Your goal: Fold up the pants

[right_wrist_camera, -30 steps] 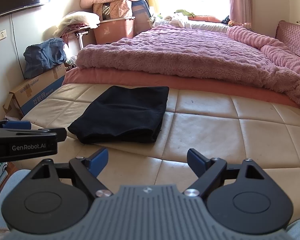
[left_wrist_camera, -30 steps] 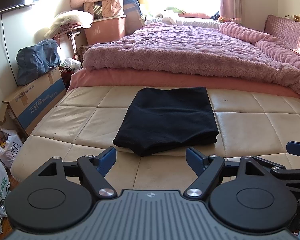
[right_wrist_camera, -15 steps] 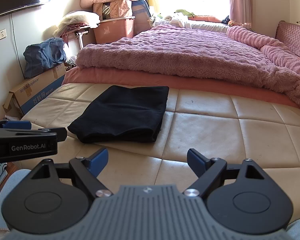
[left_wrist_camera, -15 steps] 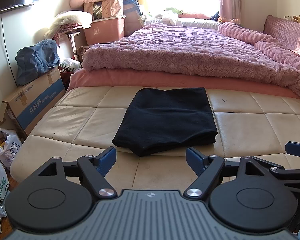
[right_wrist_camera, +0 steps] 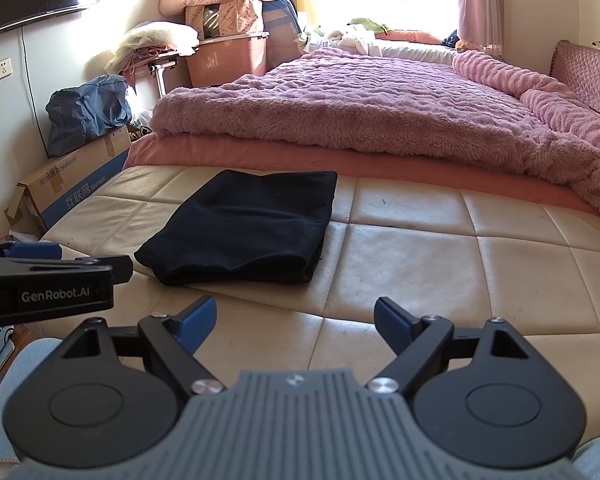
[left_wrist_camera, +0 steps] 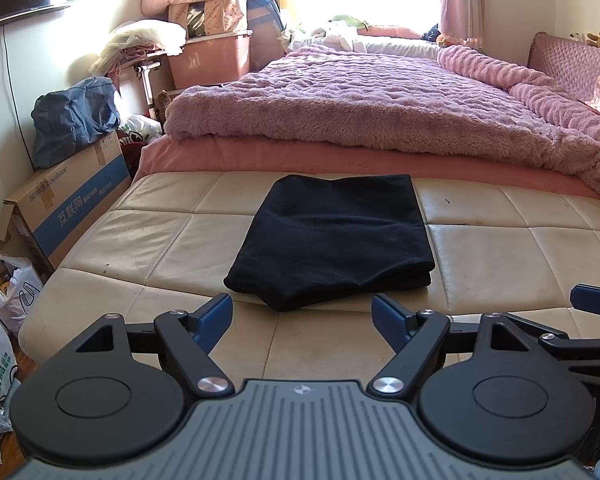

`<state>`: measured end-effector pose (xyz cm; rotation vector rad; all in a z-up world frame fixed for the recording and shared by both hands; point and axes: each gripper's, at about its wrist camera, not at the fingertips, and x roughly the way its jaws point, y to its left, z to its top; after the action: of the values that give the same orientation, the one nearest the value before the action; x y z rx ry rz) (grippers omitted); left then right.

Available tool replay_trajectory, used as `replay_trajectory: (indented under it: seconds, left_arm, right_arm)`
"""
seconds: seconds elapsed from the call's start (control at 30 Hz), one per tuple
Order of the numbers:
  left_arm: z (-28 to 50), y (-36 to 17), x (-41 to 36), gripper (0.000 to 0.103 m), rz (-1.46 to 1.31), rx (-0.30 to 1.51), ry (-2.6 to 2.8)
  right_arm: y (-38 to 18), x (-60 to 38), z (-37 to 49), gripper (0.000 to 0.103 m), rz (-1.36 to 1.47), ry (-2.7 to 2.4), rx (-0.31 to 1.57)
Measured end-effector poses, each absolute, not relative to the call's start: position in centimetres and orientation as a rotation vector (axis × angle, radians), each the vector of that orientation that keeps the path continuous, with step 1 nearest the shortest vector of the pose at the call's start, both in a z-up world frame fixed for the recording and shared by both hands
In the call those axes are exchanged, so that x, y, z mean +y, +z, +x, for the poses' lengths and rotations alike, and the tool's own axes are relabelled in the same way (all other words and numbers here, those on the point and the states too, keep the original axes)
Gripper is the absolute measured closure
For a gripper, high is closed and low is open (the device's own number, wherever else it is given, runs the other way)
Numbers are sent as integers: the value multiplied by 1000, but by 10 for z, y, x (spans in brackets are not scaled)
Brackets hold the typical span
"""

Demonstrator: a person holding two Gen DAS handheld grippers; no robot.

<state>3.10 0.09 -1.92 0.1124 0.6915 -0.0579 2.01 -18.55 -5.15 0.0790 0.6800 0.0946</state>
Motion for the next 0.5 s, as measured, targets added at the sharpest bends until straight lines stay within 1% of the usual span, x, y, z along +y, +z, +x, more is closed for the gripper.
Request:
replay_trajectory:
  seconds: [0.5]
  left_arm:
    - [30,-20,-4,10,113,686,-62]
  right_arm:
    - [-52,-186,20,21,84,88,680]
